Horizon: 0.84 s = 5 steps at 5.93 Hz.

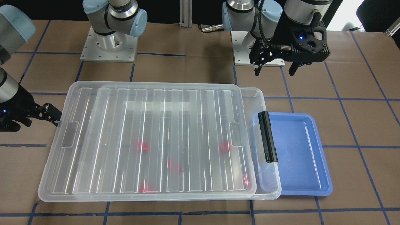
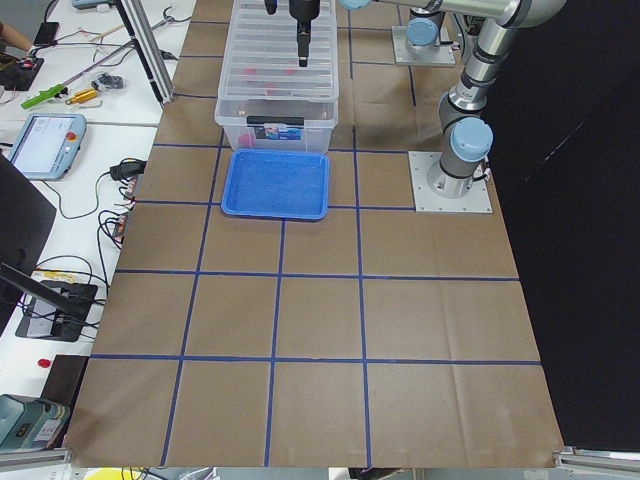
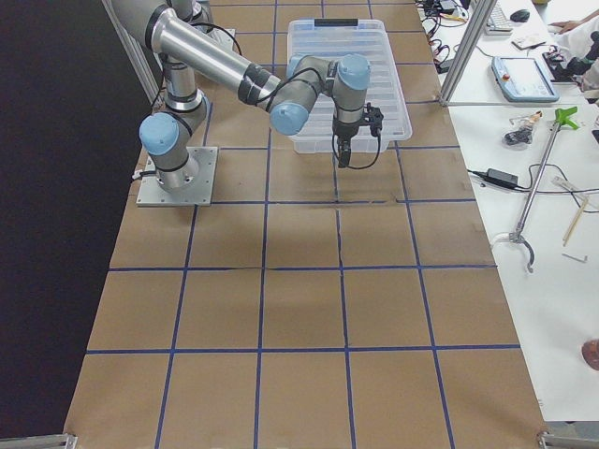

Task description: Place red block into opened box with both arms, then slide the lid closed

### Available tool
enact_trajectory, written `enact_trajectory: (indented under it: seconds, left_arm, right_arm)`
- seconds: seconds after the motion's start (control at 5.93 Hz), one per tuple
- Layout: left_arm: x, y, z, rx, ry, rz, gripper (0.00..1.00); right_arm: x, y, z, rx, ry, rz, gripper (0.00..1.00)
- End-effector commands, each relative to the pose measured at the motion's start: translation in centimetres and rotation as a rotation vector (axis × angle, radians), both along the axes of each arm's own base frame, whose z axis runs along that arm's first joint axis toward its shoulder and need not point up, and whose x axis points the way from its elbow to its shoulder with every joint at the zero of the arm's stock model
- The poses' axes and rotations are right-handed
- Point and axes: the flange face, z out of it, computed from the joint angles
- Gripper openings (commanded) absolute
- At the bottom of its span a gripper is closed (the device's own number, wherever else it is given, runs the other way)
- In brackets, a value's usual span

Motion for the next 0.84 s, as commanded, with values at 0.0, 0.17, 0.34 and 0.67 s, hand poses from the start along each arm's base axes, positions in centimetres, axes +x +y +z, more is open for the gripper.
enact_trajectory:
  seconds: [0.0, 0.17, 0.34, 0.67]
  left_arm:
    - [-0.3, -0.1, -0.9, -0.022, 0.022, -0.013, 0.98]
    - [-0.3, 0.2, -1.3, -0.04, 0.018, -0.013, 0.98]
    - [-0.2, 0.6, -1.0, -0.048, 0.015, -0.013, 0.98]
    - [-0.2, 0.6, -1.0, -0.048, 0.013, -0.014, 0.98]
  right_arm:
    - [4.3, -0.1, 0.4, -0.006, 0.0, -0.004, 1.0]
    - [5.3, -0.1, 0.4, -0.007, 0.001, 0.001, 1.0]
    - [5.3, -0.3, 0.9, -0.017, 0.004, 0.001, 1.0]
    - [5.0, -1.9, 6.2, -0.064, 0.018, 0.001, 1.0]
